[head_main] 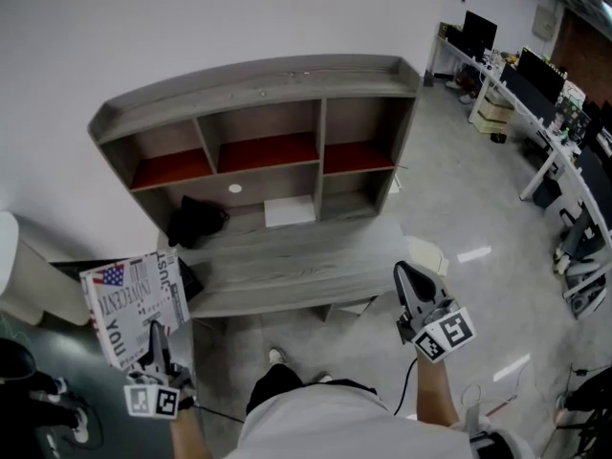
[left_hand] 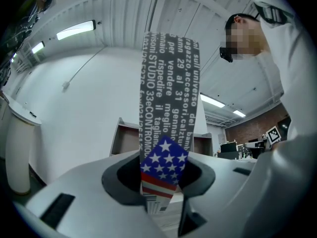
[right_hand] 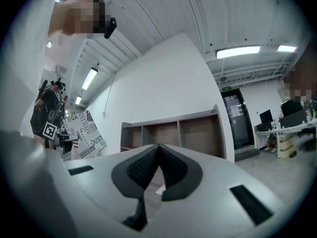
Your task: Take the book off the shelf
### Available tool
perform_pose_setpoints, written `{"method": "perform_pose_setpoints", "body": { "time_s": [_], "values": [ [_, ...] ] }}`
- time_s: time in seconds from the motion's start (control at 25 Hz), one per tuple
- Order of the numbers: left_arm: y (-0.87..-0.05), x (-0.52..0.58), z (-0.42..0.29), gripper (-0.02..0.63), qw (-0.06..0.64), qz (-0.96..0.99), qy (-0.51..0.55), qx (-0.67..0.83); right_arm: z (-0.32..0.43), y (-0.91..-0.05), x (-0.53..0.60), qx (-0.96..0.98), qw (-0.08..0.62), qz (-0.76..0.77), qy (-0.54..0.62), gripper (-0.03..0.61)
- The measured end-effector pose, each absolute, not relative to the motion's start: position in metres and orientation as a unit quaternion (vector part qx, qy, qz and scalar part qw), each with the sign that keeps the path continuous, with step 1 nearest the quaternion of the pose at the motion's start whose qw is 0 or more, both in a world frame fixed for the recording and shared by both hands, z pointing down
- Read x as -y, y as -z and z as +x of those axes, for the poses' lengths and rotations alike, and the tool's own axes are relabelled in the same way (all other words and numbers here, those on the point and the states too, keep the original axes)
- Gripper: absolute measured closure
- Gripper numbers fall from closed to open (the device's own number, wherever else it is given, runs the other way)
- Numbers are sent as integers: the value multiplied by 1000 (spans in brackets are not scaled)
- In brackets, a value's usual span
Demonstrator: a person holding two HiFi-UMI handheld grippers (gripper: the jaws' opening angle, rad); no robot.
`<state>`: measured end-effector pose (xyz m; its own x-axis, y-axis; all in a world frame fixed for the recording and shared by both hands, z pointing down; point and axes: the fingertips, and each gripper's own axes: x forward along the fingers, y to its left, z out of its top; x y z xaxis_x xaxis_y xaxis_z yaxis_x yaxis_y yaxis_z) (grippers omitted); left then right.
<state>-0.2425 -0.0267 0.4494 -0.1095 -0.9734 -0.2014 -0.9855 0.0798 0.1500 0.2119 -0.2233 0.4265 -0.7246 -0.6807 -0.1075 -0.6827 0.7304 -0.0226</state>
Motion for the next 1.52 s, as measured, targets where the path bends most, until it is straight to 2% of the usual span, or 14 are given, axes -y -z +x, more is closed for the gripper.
{"method": "perform_pose_setpoints", "body": {
  "time_s": [0.24,0.56,0.8,1.12,1.52],
  "values": [
    [-445,71,-238,460,22,-698,-119,-706,199,-420,234,-929,58,-365,3,555],
    [-432,77,-231,460,36,-696,-150,-702,188,-412,222,-935,66,-347,-9,555],
    [-427,80,-229,460,44,-703,-160,-691,152,-421,221,-943,19,-329,-47,555],
    [-436,80,-230,460,24,-707,-184,-682,145,-411,216,-940,18,-335,-57,555],
    [-424,149,-294,459,20,-734,-196,-650,62,-396,263,-936,9,-345,-75,557]
  ]
}}
